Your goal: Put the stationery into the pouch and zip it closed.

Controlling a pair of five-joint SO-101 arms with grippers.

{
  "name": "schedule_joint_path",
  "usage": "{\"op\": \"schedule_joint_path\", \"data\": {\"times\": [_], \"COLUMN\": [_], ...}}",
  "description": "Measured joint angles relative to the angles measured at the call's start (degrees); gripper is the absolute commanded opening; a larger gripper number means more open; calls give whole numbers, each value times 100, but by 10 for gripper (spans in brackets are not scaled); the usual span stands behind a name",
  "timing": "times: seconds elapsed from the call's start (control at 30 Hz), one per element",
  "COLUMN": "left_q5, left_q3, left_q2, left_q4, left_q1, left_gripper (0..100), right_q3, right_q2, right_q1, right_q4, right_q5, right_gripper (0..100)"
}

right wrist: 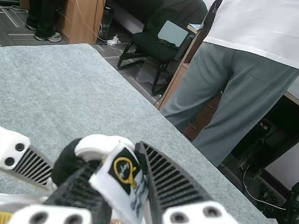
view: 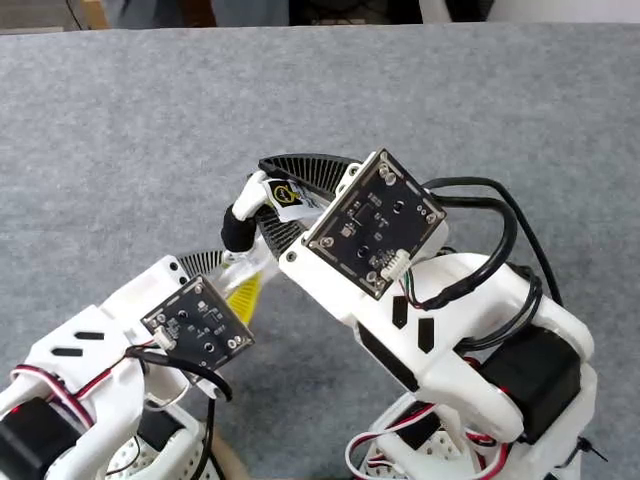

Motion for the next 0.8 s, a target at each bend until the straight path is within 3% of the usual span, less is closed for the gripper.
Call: {"op": "schedule_joint_path", "data": {"times": [0.53, 0.8], "left_q5": [167, 369], "left_q3": [0, -387], "left_q2": [0, -79], "left_q4": [0, 246], "left_q1": [0, 0], "left_gripper": [27, 27], "right_q3": [0, 0], "right_q2": [0, 0], "right_q1": [0, 782], "right_q4": [0, 79], "right_q5": [0, 0], "right_gripper": [12, 12]}}
